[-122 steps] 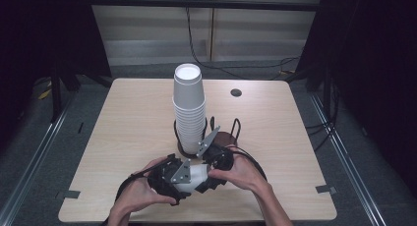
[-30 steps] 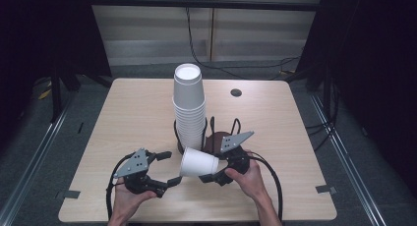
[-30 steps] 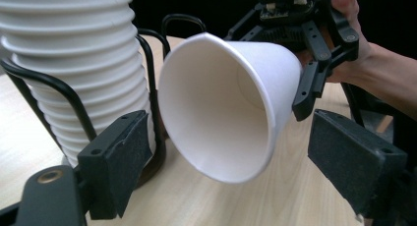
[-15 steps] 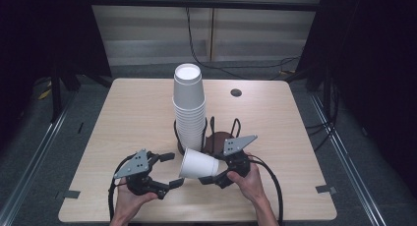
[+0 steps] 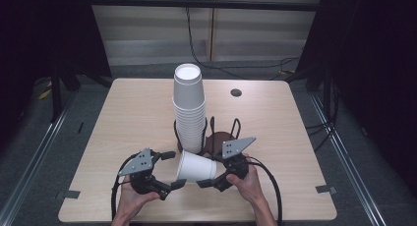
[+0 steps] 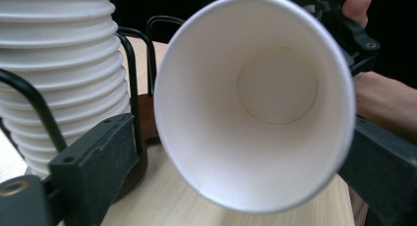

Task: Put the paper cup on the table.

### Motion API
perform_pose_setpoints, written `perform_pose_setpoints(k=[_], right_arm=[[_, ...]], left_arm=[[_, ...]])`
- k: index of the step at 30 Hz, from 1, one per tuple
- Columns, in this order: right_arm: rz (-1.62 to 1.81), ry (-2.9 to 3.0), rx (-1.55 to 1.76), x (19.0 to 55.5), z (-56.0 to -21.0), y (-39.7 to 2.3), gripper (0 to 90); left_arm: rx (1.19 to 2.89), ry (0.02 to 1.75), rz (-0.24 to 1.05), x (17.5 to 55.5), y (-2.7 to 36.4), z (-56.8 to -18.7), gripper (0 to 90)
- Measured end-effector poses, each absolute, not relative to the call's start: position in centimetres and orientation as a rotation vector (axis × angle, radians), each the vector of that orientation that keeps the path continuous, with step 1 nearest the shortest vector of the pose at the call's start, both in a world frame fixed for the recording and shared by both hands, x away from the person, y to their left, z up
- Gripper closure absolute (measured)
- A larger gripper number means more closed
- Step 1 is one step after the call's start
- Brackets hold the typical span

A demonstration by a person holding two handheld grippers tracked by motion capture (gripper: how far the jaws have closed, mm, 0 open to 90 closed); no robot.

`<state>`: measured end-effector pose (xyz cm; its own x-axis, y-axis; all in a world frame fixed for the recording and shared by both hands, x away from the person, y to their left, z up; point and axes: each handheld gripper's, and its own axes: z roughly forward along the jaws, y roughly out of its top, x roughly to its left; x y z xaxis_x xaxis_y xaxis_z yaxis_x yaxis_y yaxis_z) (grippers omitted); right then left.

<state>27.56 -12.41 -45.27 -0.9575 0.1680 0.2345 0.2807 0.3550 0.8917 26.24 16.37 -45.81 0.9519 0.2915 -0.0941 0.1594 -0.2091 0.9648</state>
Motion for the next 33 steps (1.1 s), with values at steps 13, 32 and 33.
perform_pose_setpoints(k=[13, 32, 33], right_arm=[[-1.659, -2.516, -0.365, 27.6, -45.1, -11.9, 23.6], [-1.665, -2.506, -0.327, 27.6, -45.4, -11.7, 23.4], [-1.670, -2.505, -0.322, 27.7, -45.4, -11.7, 23.4]], left_arm=[[1.781, 0.288, 0.065, 26.7, 15.6, -45.5, 5.7], [1.800, 0.264, 0.002, 27.1, 15.0, -45.4, 6.7], [1.791, 0.261, -0.003, 27.2, 15.1, -45.4, 7.1]])
